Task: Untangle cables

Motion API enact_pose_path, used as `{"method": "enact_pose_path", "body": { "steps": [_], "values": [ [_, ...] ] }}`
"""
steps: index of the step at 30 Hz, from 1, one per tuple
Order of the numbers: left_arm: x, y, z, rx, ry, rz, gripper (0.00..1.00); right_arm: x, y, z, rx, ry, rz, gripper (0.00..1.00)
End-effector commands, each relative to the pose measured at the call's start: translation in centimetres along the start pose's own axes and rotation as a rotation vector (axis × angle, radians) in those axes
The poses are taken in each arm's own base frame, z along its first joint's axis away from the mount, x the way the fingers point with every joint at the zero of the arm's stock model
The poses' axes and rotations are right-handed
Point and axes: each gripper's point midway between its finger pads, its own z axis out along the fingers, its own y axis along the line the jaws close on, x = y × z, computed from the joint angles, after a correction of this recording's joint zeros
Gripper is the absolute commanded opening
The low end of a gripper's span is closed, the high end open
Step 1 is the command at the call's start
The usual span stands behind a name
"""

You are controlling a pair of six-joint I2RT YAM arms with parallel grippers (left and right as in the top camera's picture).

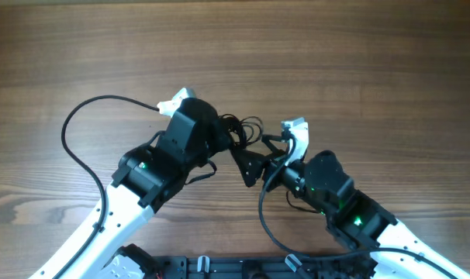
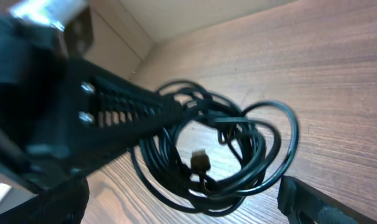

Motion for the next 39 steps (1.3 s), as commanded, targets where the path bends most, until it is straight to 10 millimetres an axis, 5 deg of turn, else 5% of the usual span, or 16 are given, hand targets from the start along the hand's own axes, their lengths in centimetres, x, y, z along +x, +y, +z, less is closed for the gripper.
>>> {"method": "enact_pose_path", "body": {
  "steps": [1,8,14,22,27,33,39],
  "values": [
    [-1.5,1.3,-0.2,-0.067,-0.096,-0.144,0.04,-1.3,0.8,-1.0,-0.02,-0.025,0.042,1.0],
    [-1.8,2.4,-0.3,-0.077,-0.157,-0.7,0.04,4.2,-1.9,-1.4,0.107,0.196,0.305,1.0],
    [-1.0,3.9,-0.5,-0.124,-0.173,-1.062,0.04,5.5,-2.2,0.4,0.105,0.245,0.304,1.0],
    [-1.2,3.7,-0.4,-0.111,-0.174,-1.066,0.04,4.3,0.9,4.8,-0.103,0.199,0.29,0.91],
    [-1.7,3.9,-0.4,-0.113,-0.176,-1.084,0.04,5.6,0.1,6.3,-0.092,0.223,0.295,0.84],
    [-1.7,3.6,-0.4,-0.101,-0.165,-1.089,0.04,4.5,0.3,7.0,-0.114,0.167,0.286,0.81],
    [-0.9,2.5,-0.2,-0.081,-0.093,-1.097,0.04,2.8,-0.3,7.4,-0.084,0.068,0.28,0.63]
  ]
}}
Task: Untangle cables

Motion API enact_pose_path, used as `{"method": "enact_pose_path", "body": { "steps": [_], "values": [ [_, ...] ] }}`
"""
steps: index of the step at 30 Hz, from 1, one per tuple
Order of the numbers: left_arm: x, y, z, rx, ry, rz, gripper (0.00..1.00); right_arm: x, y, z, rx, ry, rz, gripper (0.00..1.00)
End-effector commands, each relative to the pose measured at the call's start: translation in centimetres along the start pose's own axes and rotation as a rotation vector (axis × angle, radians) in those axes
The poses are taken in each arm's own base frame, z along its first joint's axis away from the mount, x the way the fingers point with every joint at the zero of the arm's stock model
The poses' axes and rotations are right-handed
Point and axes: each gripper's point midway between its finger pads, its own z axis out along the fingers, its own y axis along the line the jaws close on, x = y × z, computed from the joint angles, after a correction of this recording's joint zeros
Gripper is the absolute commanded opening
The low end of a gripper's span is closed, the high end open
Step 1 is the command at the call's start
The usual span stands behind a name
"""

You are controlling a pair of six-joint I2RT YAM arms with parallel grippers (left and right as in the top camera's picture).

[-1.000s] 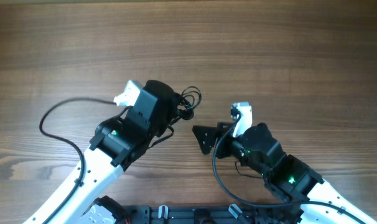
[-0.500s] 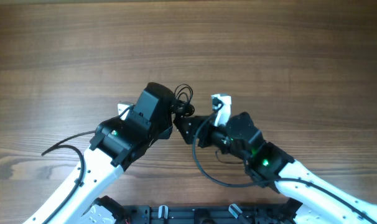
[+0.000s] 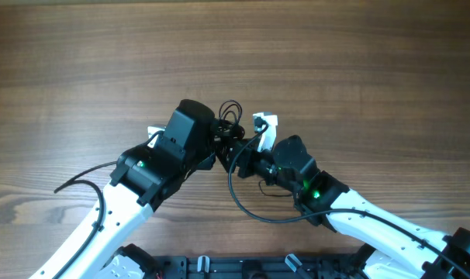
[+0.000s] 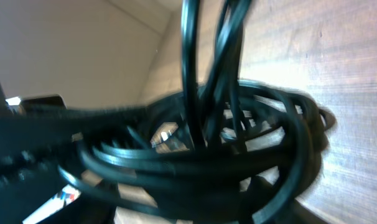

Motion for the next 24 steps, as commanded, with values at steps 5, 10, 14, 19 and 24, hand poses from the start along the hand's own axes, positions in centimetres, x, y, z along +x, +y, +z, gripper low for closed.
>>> {"method": "enact_pose_path", "body": {
  "steps": [5,10,14,19,24],
  "values": [
    [1.2,0.1,-0.1,-0.03,0.064,-0.162,0.04,-3.1,-1.6,0.0,0.099,-0.171,-0.002,0.45],
    [1.3,0.2,-0.2,-0.037,0.073,-0.161,0.04,-3.8,-2.0,-0.2,0.127,-0.209,-0.001,0.25],
    [1.6,0.3,-0.2,-0.044,0.089,-0.162,0.04,-4.1,-2.3,-0.3,0.144,-0.228,-0.004,0.1],
    [0.8,-0.1,-0.1,-0.034,0.07,-0.181,0.04,-2.1,-3.3,-0.1,0.173,-0.13,0.004,0.05],
    [-0.6,-0.8,0.1,-0.02,0.043,-0.214,0.04,2.2,-4.4,-0.2,0.186,0.088,-0.059,0.04]
  ]
}}
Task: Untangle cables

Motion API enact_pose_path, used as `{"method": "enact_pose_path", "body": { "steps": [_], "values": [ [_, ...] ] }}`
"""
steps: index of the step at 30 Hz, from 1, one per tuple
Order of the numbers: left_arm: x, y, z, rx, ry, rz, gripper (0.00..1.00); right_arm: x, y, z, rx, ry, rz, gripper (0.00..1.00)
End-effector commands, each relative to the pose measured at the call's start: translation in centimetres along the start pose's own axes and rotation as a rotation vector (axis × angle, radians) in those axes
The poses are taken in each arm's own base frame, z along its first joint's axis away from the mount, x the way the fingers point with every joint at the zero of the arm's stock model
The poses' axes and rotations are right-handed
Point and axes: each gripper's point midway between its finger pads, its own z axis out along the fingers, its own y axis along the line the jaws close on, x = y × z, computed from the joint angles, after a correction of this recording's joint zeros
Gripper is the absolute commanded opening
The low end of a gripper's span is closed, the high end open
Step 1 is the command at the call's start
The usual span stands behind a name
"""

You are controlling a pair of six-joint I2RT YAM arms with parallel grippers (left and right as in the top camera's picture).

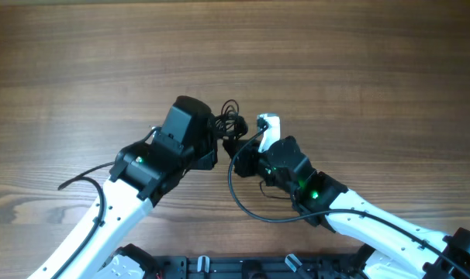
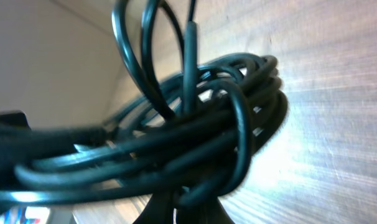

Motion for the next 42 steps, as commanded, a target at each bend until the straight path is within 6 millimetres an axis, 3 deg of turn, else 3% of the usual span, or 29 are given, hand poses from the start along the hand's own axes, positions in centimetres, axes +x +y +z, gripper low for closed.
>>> {"method": "enact_pose_path", "body": {
  "steps": [1,7,13,20,23,26,27,28,30,33,38,40,42],
  "values": [
    [-1.3,-1.5,-0.6,0.049,-0.029,-0.188,0.04,3.0,-1.4,-0.1,0.013,0.154,-0.077,0.05],
    [-2.7,-2.1,-0.7,0.086,-0.09,-0.199,0.04,6.7,-3.8,-1.1,0.096,0.327,-0.053,0.04],
    [-4.7,-3.1,-0.9,0.114,-0.149,-0.134,0.04,8.7,-6.2,-2.3,0.199,0.419,-0.033,0.04],
    [-6.2,-3.3,-1.0,0.113,-0.184,-0.143,0.04,8.9,-7.7,-2.9,0.253,0.44,-0.02,0.04],
    [-6.5,-3.2,-1.1,0.109,-0.19,-0.152,0.04,8.2,-10.2,-4.0,0.349,0.441,0.038,0.04],
    [-6.7,-3.3,-1.1,0.111,-0.193,-0.161,0.04,7.4,-13.1,-5.4,0.46,0.431,0.105,0.18],
    [-6.6,-3.3,-1.1,0.108,-0.187,-0.161,0.04,6.6,-14.1,-5.9,0.484,0.413,0.149,0.57],
    [-6.4,-3.2,-1.0,0.103,-0.177,-0.161,0.04,6.1,-14.2,-5.9,0.473,0.404,0.171,0.75],
    [-6.0,-3.0,-0.9,0.092,-0.156,-0.161,0.04,5.3,-13.8,-5.5,0.428,0.386,0.189,0.97],
    [-5.7,-2.9,-0.9,0.081,-0.134,-0.16,0.04,4.3,-12.2,-4.5,0.328,0.36,0.177,1.0],
    [-4.2,-2.3,-0.7,0.038,-0.051,-0.133,0.04,1.5,-7.2,-2.6,0.066,0.293,0.113,1.0],
    [-3.3,-2.0,-0.7,0.019,-0.005,-0.099,0.04,-0.3,-7.1,-2.1,0.077,0.204,0.162,1.0],
    [-2.9,-1.7,-0.7,0.003,0.012,-0.094,0.04,-2.0,-8.4,-2.0,0.162,0.09,0.335,1.0]
  ]
}}
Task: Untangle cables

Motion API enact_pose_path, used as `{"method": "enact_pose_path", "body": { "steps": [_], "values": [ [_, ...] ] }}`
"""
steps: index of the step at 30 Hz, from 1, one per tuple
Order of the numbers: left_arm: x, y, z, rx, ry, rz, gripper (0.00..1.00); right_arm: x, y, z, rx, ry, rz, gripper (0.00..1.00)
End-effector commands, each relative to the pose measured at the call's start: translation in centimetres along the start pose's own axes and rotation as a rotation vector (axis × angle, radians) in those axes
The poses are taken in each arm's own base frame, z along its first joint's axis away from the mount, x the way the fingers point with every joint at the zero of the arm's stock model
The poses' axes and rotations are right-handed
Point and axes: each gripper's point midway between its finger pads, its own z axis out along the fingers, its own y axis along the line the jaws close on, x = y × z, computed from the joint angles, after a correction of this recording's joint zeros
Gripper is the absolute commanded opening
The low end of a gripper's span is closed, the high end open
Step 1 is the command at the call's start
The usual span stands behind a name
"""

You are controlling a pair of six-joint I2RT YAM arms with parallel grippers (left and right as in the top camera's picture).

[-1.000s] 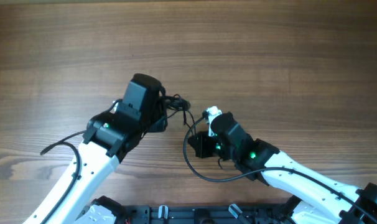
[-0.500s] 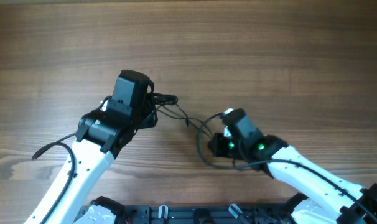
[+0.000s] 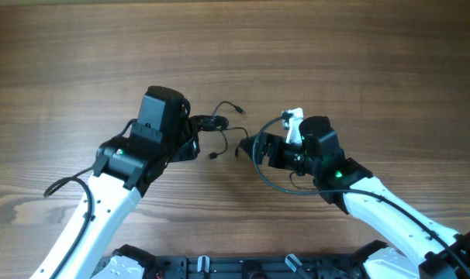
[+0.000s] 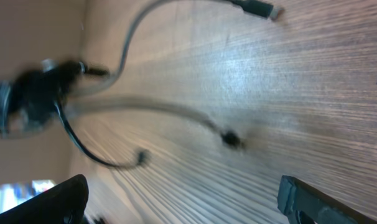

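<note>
A small bundle of black cable (image 3: 212,122) hangs at the tips of my left gripper (image 3: 195,133), which looks shut on it. In the right wrist view the bundle (image 4: 32,99) is a blurred dark knot at the left. Loose ends trail from it: one connector (image 3: 240,109) lies further back, and two ends (image 3: 212,156) point toward the front. My right gripper (image 3: 252,143) stands to the right of the bundle and apart from it. It is open (image 4: 182,202), its fingers (image 4: 303,199) wide apart over bare wood. A white plug (image 3: 295,117) sits by the right wrist.
A black cable loop (image 3: 275,183) curves under the right arm. Another black cable (image 3: 64,184) runs along the left arm at the left. The wooden table (image 3: 359,62) stretches back and to both sides. A black rail lies along the front edge (image 3: 243,267).
Both arms have moved apart: the left gripper went left with the bundle, and the right gripper went right. The bundle no longer fills the right wrist view. Loose ends now trail out.
First the tangled coil lay between both grippers, with a long cable arcing out to the left. Then both grippers were pressed close around the coil near the table's middle, and the coil filled the right wrist view. Now they stand apart and the bundle is smaller.
</note>
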Motion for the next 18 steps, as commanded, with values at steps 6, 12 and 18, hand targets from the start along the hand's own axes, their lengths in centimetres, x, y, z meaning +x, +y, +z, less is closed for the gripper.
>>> {"method": "enact_pose_path", "body": {
  "steps": [6,12,18],
  "values": [
    [3.4,0.5,-0.7,-0.004,0.115,0.076,0.04,-3.1,0.4,0.0,0.0,-0.164,0.289,1.0],
    [5.7,-0.7,-1.0,0.065,0.185,0.107,0.04,2.5,3.4,1.9,-0.054,0.024,0.168,0.99],
    [6.9,-2.5,-1.5,0.143,0.233,0.106,0.04,9.2,5.8,3.2,-0.079,0.193,0.065,1.0]
  ]
}}
